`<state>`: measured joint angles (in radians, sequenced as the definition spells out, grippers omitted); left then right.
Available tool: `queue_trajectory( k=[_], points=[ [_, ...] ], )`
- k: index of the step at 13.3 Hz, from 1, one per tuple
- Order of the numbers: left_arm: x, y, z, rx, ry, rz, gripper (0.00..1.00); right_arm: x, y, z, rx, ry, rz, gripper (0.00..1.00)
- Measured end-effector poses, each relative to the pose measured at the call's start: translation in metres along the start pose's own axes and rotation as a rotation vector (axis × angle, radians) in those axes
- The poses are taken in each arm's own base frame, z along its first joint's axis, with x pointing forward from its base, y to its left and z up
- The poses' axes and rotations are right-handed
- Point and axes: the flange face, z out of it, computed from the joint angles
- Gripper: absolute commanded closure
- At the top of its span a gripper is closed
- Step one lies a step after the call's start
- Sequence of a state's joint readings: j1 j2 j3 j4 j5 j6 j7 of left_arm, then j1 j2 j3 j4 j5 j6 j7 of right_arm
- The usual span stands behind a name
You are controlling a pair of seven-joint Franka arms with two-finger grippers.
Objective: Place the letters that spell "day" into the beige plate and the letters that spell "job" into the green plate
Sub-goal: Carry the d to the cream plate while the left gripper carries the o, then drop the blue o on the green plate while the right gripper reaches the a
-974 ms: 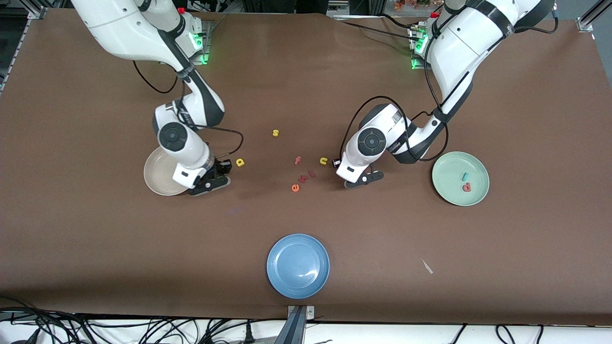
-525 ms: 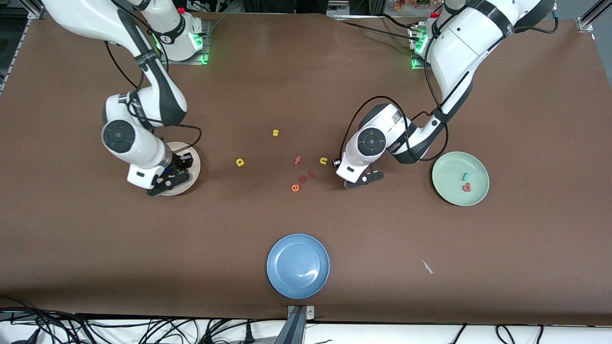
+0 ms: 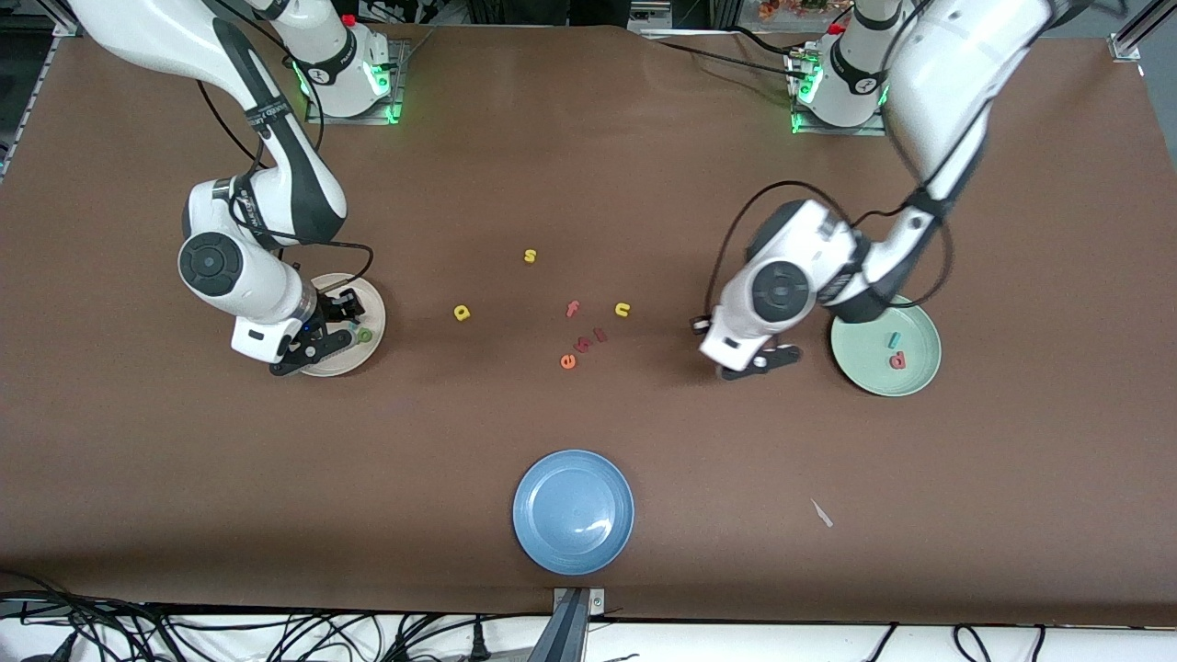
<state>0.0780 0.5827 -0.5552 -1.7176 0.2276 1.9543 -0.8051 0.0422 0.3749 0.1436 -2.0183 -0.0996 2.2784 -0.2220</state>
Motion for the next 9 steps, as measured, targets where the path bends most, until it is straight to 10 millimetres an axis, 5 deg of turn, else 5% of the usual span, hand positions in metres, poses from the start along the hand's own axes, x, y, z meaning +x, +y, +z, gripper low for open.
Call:
queue_trajectory(
  k=[2,4,6,8,9],
  points=[
    [0.020,-0.060,-0.026,0.032,-0.031,0.066,1.00,0.000,-0.002,0.001,0.006,0.000,0.030,0.16],
    [0.047,-0.122,-0.027,0.025,-0.060,0.136,1.00,0.006,-0.018,0.004,0.018,0.006,0.083,0.16],
    [0.068,-0.176,-0.009,0.027,-0.092,0.189,0.96,0.016,-0.049,0.008,0.035,0.023,0.127,0.16],
    [0.079,-0.206,0.018,0.045,-0.127,0.223,0.91,0.025,-0.083,0.015,0.053,0.042,0.167,0.16],
    [0.081,-0.209,0.032,0.054,-0.142,0.231,0.69,0.029,-0.097,0.019,0.059,0.050,0.186,0.16]
  ],
)
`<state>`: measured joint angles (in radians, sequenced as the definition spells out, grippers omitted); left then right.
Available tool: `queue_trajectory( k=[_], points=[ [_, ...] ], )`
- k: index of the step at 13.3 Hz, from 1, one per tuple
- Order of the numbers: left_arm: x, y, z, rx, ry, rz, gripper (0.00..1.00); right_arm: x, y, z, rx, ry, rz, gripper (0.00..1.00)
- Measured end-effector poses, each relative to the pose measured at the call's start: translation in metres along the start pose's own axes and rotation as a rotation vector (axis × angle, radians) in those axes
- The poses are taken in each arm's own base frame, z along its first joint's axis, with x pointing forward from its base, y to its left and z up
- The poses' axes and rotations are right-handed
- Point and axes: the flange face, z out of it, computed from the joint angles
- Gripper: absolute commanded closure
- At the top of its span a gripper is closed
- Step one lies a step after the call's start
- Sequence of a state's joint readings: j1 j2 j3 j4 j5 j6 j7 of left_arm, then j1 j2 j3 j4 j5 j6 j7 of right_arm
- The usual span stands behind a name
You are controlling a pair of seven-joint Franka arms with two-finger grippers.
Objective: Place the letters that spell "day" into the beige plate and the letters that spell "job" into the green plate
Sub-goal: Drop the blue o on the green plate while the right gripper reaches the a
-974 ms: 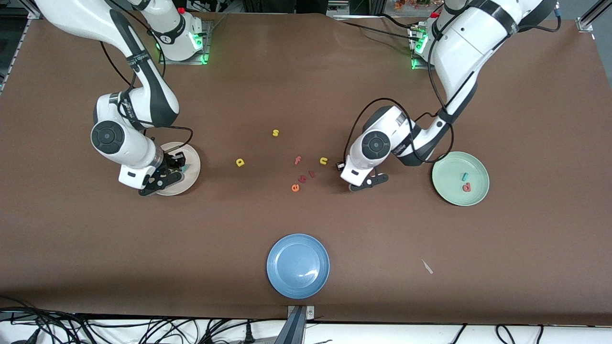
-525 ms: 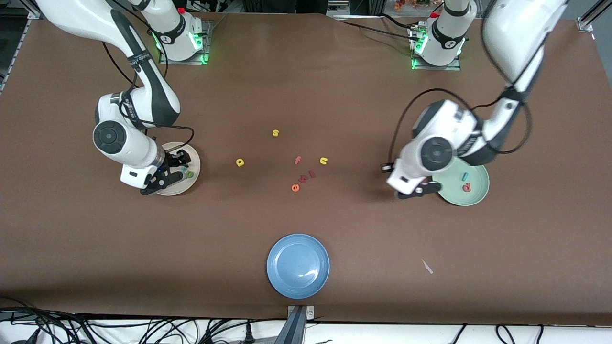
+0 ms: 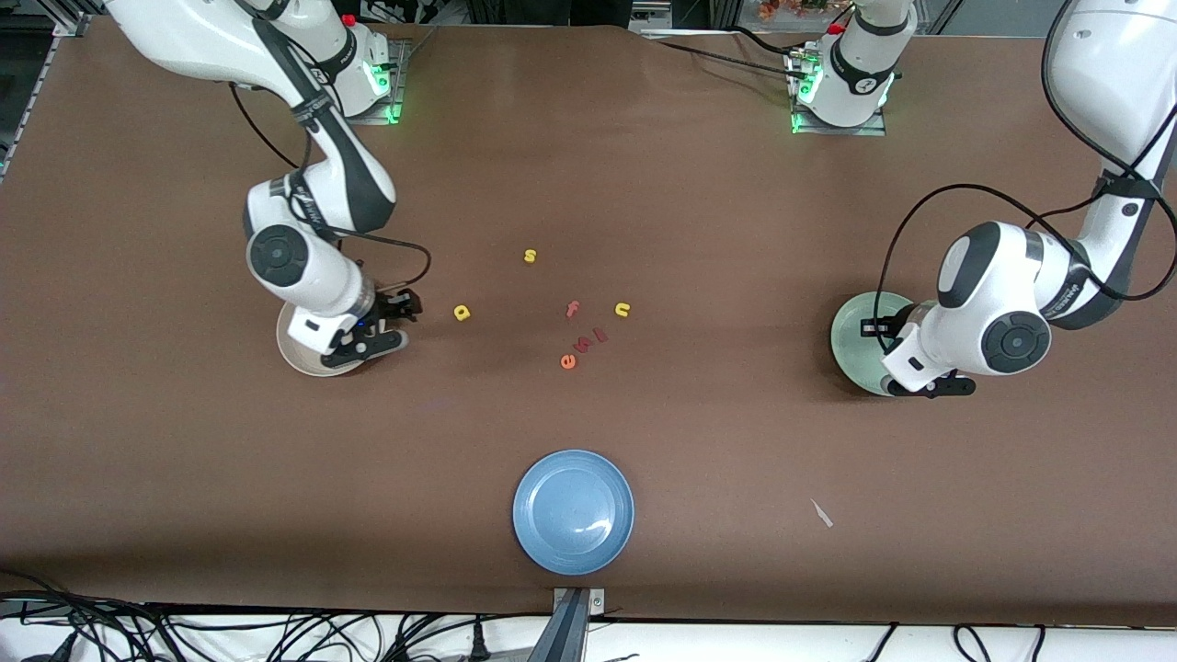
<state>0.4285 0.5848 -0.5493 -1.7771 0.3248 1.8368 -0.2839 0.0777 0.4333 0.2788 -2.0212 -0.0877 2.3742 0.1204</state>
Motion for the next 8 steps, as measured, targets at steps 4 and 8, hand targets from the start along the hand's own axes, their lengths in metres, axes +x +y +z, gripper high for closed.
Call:
queue_trajectory(
  k=[4,8],
  points=[
    [0.008,0.003,0.012,0.002,-0.004,0.037,0.01,-0.005,-0.048,0.027,0.013,0.005,0.080,0.14],
    [0.004,-0.007,-0.071,0.022,0.074,0.065,0.01,-0.020,-0.072,0.055,0.025,0.018,0.104,0.14]
  ],
)
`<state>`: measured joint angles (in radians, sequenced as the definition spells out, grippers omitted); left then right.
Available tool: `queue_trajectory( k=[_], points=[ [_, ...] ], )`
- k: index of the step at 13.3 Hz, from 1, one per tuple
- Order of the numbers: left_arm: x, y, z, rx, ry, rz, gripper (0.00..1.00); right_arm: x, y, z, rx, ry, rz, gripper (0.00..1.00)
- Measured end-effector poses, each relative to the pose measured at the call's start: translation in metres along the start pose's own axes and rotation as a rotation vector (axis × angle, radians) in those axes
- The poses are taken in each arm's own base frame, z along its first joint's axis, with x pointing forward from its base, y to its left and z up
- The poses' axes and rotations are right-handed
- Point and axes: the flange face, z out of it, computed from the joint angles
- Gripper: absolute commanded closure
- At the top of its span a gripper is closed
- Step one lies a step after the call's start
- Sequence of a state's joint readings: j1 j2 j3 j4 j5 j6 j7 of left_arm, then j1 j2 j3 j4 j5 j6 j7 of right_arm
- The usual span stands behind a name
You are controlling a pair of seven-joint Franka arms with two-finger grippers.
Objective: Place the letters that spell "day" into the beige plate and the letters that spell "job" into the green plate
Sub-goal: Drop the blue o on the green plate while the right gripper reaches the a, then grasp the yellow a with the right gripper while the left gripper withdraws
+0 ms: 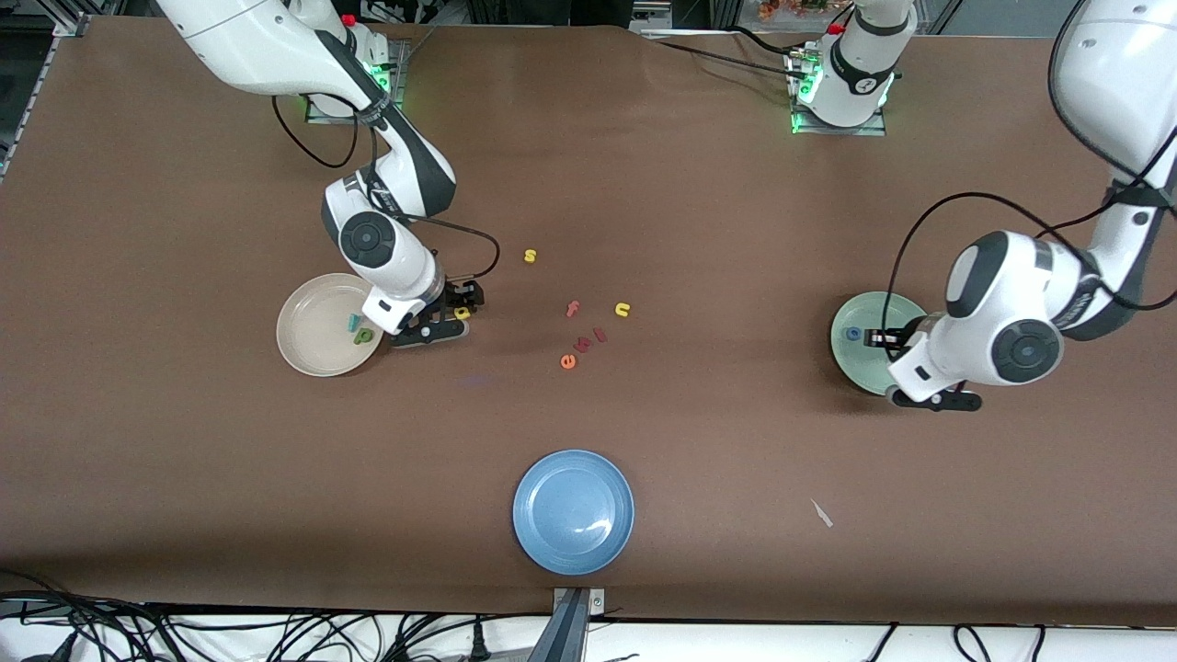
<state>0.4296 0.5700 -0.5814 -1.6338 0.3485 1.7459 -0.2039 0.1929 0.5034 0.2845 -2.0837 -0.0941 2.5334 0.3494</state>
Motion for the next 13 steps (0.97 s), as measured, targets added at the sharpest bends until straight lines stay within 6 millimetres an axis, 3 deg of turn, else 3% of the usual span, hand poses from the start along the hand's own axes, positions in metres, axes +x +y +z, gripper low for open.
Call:
queue_trajectory(
  k=[3,6,9,13],
  points=[
    [-0.014,-0.003,-0.089,0.009,0.031,-0.005,0.01,-0.012,0.003,0.015,0.008,0.014,-0.003,0.14],
    [-0.021,0.004,-0.149,-0.008,0.126,-0.001,0.01,-0.015,0.004,0.017,0.005,0.018,-0.011,0.19],
    [-0.024,0.017,-0.176,-0.011,0.173,0.013,0.01,-0.015,0.003,0.017,-0.005,0.023,-0.029,0.27],
    [-0.023,0.023,-0.207,-0.024,0.245,0.011,0.01,-0.014,0.002,0.015,-0.018,0.035,-0.055,0.26]
  ],
)
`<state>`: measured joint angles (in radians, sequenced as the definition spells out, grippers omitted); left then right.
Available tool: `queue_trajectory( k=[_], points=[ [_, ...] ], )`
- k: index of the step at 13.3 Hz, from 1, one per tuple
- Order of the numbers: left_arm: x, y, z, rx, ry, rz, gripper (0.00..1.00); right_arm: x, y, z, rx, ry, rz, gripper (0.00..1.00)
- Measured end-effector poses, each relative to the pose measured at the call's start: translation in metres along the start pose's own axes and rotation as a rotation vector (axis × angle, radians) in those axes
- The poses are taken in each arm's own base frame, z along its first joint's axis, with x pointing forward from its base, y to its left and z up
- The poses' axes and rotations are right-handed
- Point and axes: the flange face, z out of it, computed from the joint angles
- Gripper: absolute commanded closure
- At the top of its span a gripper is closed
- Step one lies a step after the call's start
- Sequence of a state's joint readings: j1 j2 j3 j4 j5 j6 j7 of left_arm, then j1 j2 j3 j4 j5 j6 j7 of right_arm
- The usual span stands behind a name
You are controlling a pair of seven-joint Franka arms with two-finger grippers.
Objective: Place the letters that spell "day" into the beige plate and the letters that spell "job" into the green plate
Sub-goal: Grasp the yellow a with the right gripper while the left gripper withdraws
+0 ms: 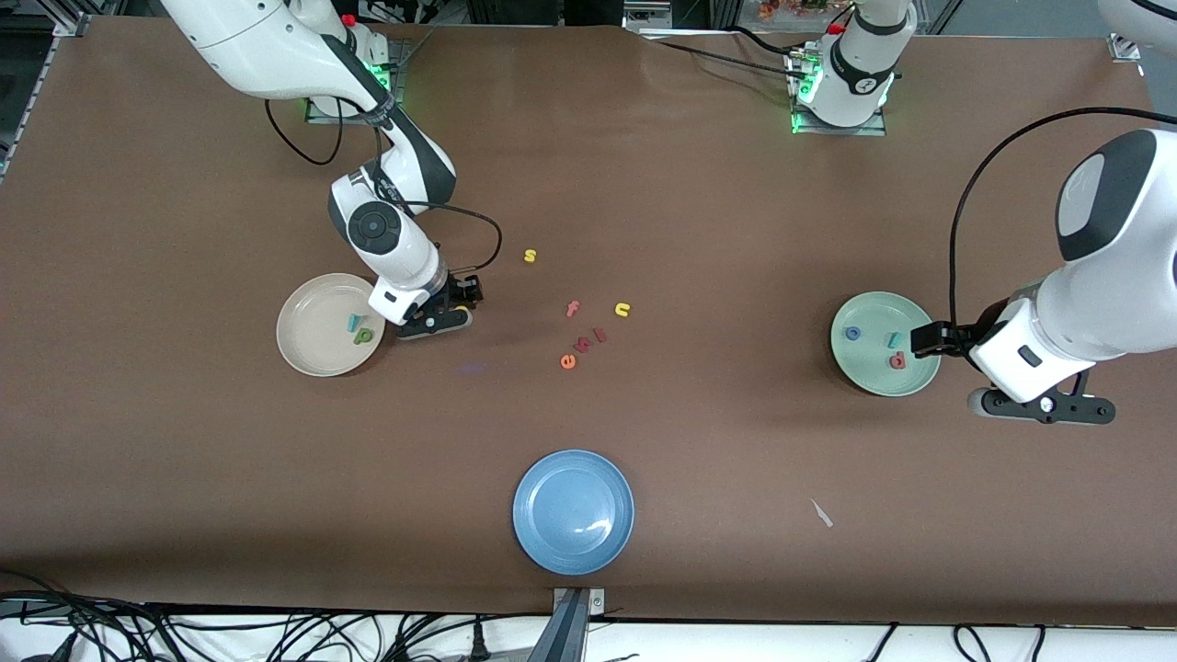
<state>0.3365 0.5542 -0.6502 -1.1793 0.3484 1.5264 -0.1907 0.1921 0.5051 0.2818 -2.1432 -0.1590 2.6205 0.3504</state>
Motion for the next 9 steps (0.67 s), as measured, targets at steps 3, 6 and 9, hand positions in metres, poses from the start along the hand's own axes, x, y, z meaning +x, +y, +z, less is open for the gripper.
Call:
queue_trajectory(
  k=[3,6,9],
  points=[
    [0.007,-0.003,-0.015,0.021,0.040,-0.015,0.00,0.003,-0.004,-0.003,-0.010,0.022,-0.033,0.26],
    [0.015,-0.017,-0.021,0.063,0.060,0.020,0.00,0.003,-0.011,-0.004,-0.004,0.042,-0.048,0.26],
    [0.012,-0.040,-0.015,-0.037,0.007,-0.004,0.00,0.001,-0.017,-0.001,-0.006,0.043,-0.066,0.28]
  ],
)
